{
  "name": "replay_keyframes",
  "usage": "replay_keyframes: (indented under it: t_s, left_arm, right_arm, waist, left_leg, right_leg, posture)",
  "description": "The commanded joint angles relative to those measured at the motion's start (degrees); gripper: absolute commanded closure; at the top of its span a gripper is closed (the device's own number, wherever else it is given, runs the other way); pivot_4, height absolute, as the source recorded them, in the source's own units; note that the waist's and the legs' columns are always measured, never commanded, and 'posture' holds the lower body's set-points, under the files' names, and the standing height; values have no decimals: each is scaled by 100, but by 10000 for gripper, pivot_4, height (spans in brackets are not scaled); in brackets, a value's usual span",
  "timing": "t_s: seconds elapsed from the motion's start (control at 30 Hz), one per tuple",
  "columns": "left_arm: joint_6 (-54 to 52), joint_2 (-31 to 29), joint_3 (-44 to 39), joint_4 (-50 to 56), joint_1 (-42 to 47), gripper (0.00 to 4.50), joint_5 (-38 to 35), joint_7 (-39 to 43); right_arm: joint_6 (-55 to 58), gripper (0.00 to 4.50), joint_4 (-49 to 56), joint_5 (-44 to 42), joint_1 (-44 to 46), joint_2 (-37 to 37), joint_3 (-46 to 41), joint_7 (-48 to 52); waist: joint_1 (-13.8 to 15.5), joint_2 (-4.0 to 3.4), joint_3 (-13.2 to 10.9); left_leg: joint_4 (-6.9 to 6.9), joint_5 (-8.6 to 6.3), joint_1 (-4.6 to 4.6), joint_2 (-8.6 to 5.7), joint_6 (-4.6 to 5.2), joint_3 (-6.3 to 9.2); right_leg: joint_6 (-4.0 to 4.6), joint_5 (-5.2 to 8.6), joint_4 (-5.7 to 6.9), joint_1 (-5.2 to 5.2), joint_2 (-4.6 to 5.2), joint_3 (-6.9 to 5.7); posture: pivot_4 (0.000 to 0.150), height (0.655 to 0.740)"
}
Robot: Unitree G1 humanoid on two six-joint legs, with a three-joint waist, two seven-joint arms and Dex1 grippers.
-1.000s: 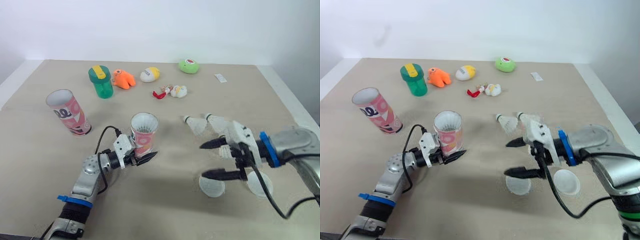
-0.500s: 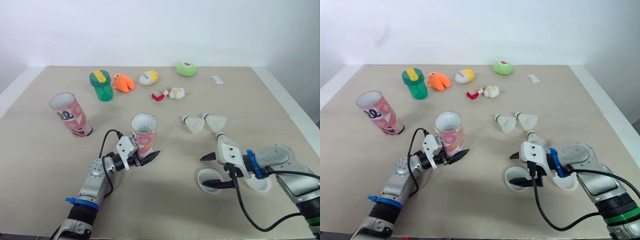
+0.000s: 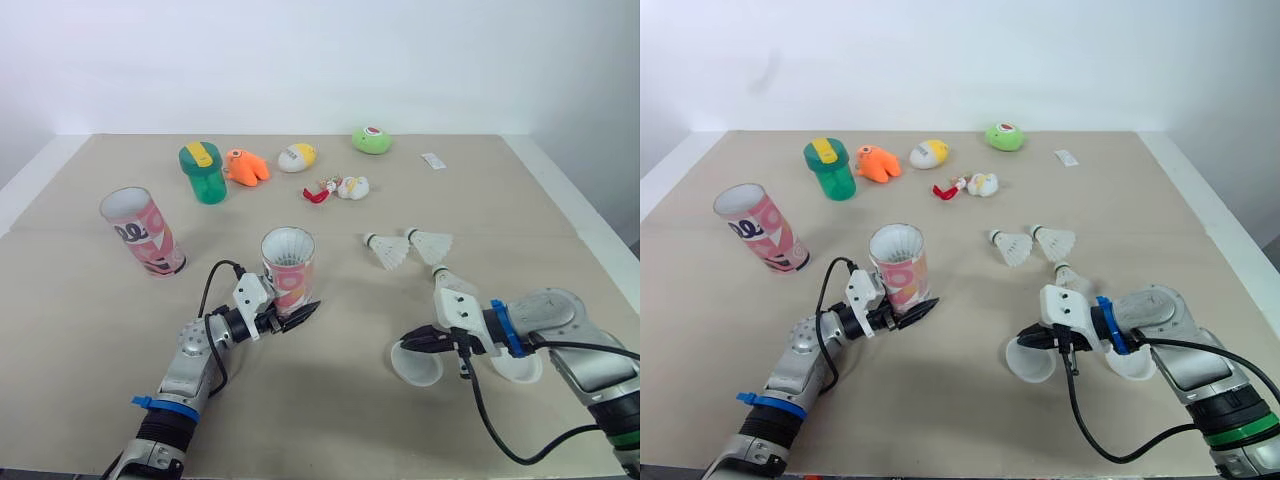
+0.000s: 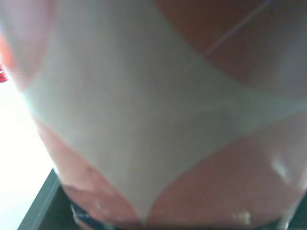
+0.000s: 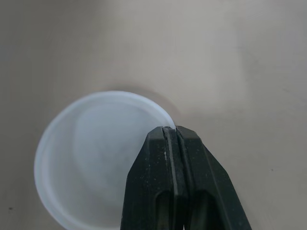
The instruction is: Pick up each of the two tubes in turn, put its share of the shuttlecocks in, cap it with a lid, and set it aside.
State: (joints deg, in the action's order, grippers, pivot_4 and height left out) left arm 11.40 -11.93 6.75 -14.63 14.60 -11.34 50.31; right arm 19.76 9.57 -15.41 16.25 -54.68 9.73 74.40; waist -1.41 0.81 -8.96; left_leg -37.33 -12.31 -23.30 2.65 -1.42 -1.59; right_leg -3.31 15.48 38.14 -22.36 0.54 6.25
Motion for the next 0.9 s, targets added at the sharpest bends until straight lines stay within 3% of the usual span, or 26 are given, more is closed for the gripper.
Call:
replay_keyframes:
  t_s: [0.03, 0.2, 0.27, 0.4, 0.9]
  left_arm:
    - [-83, 35, 164, -319, -159, 11786, 52, 27]
    - [-60, 56, 161, -401, -85, 11786, 64, 23]
    - [-42, 72, 168, -436, -64, 11786, 76, 21]
    - [-12, 78, 196, -461, -38, 11786, 103, 18]
    - [-49, 35, 198, -266, -206, 11786, 122, -91]
  right_arm:
    - [965, 44482, 697, -922, 1015, 177, -485, -84]
    - [1617, 44482, 647, -1315, 2985, 1126, -351, -647]
    - [1655, 44482, 408, -1215, 3667, 1577, -194, -835]
    - [1205, 44482, -295, -519, 4429, 2177, 271, -1154]
    - [860, 44482, -737, 193, 4564, 2598, 944, -894]
  waist:
    - [-23, -12, -2]
    - [-51, -8, 2]
    - [-61, -38, 9]
    - [2, -24, 14]
    - [6, -24, 14]
  left_leg:
    - [0, 0, 0, 0, 0, -1]
    - [0, 3, 3, 4, 4, 15]
    - [0, 3, -1, 7, 4, 3]
    - [4, 4, -5, 4, 6, 13]
    - [39, 4, -11, 3, 6, 2]
  right_leg:
    - [0, -2, 0, -1, 0, 2]
    - [10, -12, 0, -5, -12, -6]
    - [13, -18, -1, -13, -11, 3]
    - [13, -10, -8, -29, -7, -8]
    - [4, -19, -7, -31, -5, -1]
  posture:
    - [1500, 7400]
    - [1500, 7400]
    - [1500, 7400]
    - [1500, 7400]
    - [1500, 7400]
